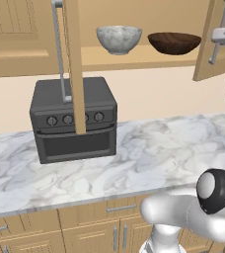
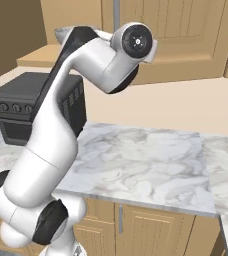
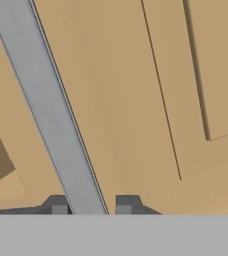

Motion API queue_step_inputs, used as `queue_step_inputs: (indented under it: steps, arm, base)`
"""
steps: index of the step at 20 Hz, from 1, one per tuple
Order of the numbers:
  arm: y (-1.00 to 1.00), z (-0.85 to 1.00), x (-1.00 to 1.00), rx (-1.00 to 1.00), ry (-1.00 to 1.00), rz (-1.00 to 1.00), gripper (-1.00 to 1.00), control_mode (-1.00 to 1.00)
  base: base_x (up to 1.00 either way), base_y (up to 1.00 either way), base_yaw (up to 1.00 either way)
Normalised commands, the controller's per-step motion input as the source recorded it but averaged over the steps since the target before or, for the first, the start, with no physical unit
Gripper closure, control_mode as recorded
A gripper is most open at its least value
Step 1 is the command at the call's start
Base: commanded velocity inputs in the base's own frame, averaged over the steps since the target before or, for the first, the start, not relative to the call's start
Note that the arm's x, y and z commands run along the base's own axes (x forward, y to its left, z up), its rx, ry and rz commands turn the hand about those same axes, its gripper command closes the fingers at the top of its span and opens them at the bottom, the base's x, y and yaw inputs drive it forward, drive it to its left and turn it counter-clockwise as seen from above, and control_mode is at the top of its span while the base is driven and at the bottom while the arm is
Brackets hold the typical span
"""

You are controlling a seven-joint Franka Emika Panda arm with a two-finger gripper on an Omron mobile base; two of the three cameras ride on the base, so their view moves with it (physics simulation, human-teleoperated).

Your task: Move the bowls from the cabinet to the plates on the dining table.

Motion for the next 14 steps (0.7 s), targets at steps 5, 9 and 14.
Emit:
queue_step_inputs:
  steps: [5,9,14]
  arm:
    - [-0.45,-0.08,-0.24,0.01,-0.03,0.09,1.00,-1.00]
    - [-0.42,-0.11,-0.11,0.02,-0.04,0.10,1.00,-1.00]
    - [-0.42,-0.09,-0.05,0.02,-0.05,0.10,1.00,-1.00]
  base:
    - [0.00,0.00,0.00]
    - [0.00,0.00,0.00]
    - [0.00,0.00,0.00]
